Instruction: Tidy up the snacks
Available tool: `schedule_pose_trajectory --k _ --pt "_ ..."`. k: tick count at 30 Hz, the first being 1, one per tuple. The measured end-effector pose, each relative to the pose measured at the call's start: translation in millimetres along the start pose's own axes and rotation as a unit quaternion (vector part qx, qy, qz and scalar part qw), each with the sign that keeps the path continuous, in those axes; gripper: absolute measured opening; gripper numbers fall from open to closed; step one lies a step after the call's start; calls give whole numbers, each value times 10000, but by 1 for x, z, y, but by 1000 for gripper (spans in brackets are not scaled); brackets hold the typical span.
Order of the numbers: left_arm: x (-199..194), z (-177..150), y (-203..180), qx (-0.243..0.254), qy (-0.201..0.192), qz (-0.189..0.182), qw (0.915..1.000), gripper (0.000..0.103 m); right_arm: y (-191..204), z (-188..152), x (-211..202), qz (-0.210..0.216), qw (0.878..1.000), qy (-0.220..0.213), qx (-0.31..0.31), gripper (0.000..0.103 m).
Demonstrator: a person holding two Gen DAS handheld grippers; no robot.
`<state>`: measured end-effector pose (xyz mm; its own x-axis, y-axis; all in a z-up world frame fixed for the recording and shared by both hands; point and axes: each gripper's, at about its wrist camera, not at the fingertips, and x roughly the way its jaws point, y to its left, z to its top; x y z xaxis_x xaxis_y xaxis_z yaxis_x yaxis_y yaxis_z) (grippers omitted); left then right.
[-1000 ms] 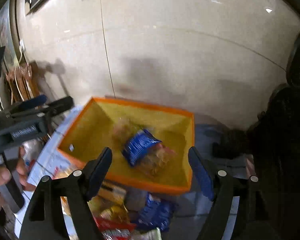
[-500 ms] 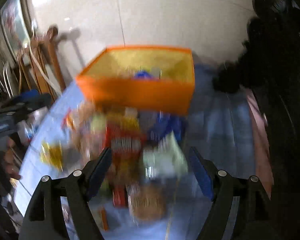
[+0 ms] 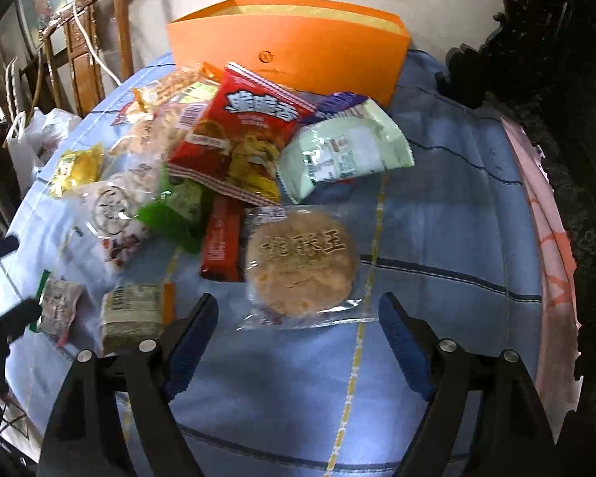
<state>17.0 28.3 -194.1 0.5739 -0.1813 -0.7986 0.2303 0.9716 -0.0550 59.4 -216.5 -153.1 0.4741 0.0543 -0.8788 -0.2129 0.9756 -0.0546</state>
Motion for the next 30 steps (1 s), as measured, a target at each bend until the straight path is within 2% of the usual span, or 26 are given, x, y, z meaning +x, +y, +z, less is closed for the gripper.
schedule_pose_trajectory --k 8,13,17,19,20,21,23,30 --pt "29 -22 20 -516 192 163 9983 96 -5 3 38 -84 9998 186 -31 86" --pt "46 -28 6 -422 331 98 9985 96 -1 9 57 -83 9995 280 -98 86" --pt "54 -35 -5 -92 272 426 9987 98 -2 4 64 -59 9994 343 -18 86" --pt "54 -35 -6 -100 258 444 9986 95 -3 2 61 95 9995 294 -22 74" --pt "52 -36 -7 -83 202 442 9988 83 -1 1 59 99 9995 268 -97 73" --pt "48 -37 -8 -36 109 425 9990 61 -1 -1 58 90 9995 267 -111 72" --pt "43 -36 -14 -23 76 320 9995 47 -3 -4 55 122 9996 255 -41 72" --pt "36 -35 -6 -445 106 2 9990 46 -7 -17 38 231 9997 44 78 71"
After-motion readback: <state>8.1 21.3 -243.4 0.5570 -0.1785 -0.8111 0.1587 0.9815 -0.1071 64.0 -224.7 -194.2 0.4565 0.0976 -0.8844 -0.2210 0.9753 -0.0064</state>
